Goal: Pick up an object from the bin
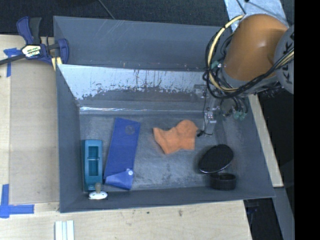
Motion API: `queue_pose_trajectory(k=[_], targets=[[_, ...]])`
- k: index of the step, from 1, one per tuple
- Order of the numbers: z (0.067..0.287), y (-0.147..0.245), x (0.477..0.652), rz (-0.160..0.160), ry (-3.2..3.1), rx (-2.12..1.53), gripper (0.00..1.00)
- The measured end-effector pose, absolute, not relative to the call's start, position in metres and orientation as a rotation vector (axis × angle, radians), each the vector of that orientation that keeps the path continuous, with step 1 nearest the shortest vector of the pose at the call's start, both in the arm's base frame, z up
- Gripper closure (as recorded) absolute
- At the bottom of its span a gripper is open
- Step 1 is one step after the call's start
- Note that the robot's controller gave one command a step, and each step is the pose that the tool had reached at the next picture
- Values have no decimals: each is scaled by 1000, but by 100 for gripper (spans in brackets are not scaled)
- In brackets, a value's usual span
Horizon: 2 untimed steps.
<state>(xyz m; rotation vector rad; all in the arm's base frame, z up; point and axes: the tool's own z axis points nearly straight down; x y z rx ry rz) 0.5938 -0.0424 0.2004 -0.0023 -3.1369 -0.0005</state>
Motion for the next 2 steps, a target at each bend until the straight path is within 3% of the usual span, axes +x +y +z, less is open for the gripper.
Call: queue_pose_trajectory(k=[1,2], targets=[[205,-42,595,1,-3145,-1,0],[170,-33,584,2,-3149,106,0]])
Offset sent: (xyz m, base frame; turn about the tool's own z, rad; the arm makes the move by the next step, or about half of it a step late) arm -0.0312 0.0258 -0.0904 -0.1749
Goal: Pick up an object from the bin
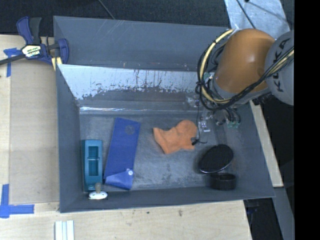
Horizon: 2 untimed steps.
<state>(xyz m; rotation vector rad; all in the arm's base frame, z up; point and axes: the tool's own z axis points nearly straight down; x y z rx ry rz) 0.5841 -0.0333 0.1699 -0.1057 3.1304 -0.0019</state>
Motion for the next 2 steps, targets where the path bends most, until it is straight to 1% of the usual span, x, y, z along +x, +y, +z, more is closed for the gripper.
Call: queue_pose_trajectory(k=[1,2], targets=[[127,-15,564,0,3137,-34,0],[71,-33,574,-1,3130,-219,100]])
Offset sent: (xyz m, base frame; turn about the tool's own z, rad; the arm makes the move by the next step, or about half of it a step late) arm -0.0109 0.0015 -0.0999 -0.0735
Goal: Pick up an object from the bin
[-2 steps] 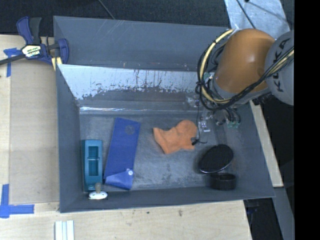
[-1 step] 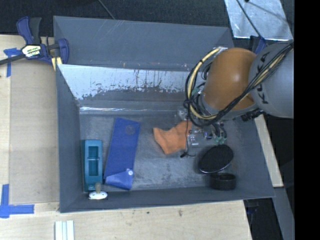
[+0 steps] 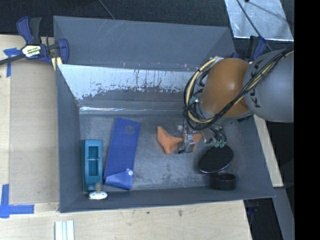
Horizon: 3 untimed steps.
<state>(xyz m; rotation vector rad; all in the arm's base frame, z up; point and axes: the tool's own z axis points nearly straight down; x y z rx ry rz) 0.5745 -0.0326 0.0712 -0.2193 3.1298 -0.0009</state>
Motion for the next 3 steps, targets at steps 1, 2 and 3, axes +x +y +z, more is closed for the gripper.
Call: queue_pose_trajectory(k=[1,2,3], targets=[[71,-32,575,-1,3130,-221,100],[71,-32,575,-1,3130,-221,100],[178,-37,578,-1,3126,-274,100]])
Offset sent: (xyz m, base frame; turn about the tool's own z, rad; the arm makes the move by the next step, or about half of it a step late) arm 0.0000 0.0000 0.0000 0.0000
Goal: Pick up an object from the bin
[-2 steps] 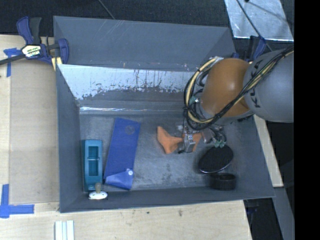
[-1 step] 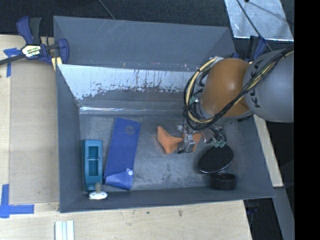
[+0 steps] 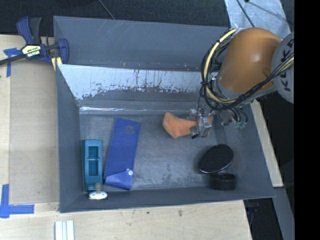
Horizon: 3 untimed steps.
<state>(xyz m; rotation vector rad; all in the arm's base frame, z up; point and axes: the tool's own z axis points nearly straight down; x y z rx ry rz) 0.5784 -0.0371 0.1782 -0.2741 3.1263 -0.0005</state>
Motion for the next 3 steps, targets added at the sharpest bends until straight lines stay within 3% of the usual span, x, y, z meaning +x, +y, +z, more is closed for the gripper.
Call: queue_pose_trajectory(k=[1,2,3], targets=[[178,-37,578,0,3126,-274,100],[218,-37,575,1,3134,-283,100],[289,-28,602,-1,3126,-275,100]])
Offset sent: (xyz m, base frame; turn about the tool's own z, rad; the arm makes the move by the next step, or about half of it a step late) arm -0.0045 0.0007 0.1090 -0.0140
